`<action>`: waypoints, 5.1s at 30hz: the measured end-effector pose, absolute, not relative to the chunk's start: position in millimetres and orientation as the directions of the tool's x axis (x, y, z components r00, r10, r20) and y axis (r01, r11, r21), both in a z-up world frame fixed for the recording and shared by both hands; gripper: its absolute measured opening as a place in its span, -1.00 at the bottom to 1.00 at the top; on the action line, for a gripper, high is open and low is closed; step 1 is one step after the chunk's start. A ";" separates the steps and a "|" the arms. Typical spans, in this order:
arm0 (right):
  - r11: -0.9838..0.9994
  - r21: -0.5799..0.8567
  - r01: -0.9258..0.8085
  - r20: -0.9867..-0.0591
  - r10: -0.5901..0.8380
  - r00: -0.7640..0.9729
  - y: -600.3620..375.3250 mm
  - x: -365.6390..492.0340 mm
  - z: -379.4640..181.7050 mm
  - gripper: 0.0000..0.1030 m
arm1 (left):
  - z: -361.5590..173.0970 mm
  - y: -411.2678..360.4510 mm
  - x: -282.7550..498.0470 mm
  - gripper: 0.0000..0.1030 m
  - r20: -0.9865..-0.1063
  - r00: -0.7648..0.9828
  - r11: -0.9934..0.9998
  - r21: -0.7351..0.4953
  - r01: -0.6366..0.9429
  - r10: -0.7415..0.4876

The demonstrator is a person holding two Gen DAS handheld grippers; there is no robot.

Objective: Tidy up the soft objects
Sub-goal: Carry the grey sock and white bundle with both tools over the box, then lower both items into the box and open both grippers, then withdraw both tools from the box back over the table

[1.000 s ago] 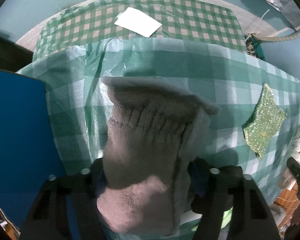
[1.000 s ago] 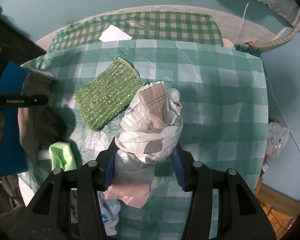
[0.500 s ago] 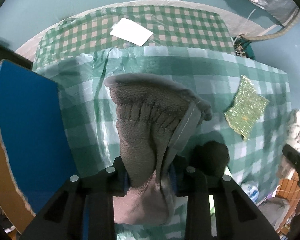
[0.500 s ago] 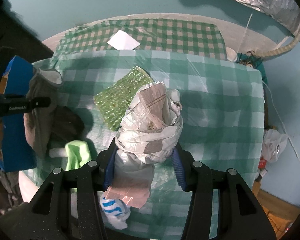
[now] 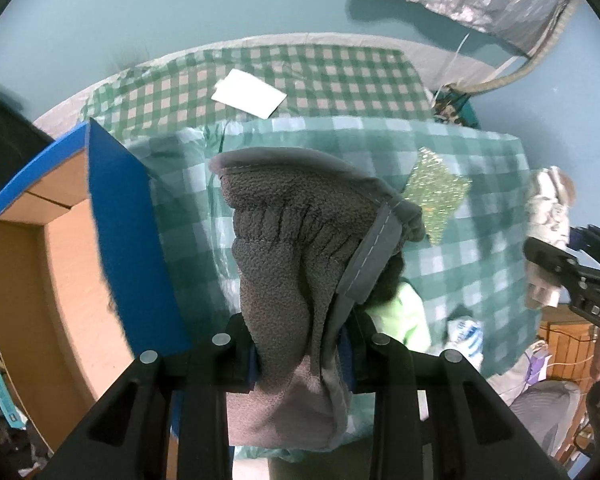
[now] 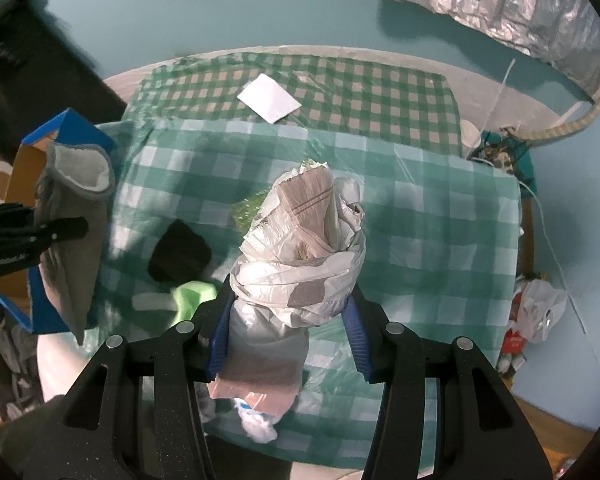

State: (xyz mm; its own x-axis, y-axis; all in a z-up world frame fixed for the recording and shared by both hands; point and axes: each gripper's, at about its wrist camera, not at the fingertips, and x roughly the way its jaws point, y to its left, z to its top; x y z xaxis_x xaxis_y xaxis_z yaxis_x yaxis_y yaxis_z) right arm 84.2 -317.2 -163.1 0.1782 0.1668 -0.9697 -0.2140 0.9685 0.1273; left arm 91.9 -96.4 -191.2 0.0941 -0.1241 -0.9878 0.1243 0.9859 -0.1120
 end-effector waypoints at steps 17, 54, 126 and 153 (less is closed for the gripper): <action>0.932 0.142 -0.334 -0.950 0.223 0.219 -263.6 76.7 -100.1 -0.04 | -110.6 -73.7 47.6 -0.40 -0.957 0.218 0.979 -0.169 0.111 -0.190; 0.734 0.178 -0.656 -0.927 0.348 0.137 -41.0 74.7 -73.5 -0.04 | -81.5 105.9 -5.5 -0.40 -0.936 0.341 0.953 -0.181 -0.241 -0.091; 0.912 0.169 -0.374 -0.963 0.234 0.135 -179.7 65.1 -98.7 0.52 | -110.0 22.2 -7.9 0.43 -0.959 0.261 0.989 -0.133 -0.065 -0.112; 0.983 0.159 -0.096 -0.984 0.166 0.069 -312.8 27.1 -162.2 0.52 | -160.9 -113.8 4.6 0.48 -0.985 0.107 0.964 -0.102 0.246 -0.132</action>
State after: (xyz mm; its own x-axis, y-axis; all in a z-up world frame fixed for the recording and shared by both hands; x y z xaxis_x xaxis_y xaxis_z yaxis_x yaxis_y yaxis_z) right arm 27.1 -312.8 -162.2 0.0691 0.1656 -0.9838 -0.0958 0.9827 0.1587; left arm 4.6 -113.8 -160.9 0.1073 -0.1320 -0.9854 0.2461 0.9638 -0.1023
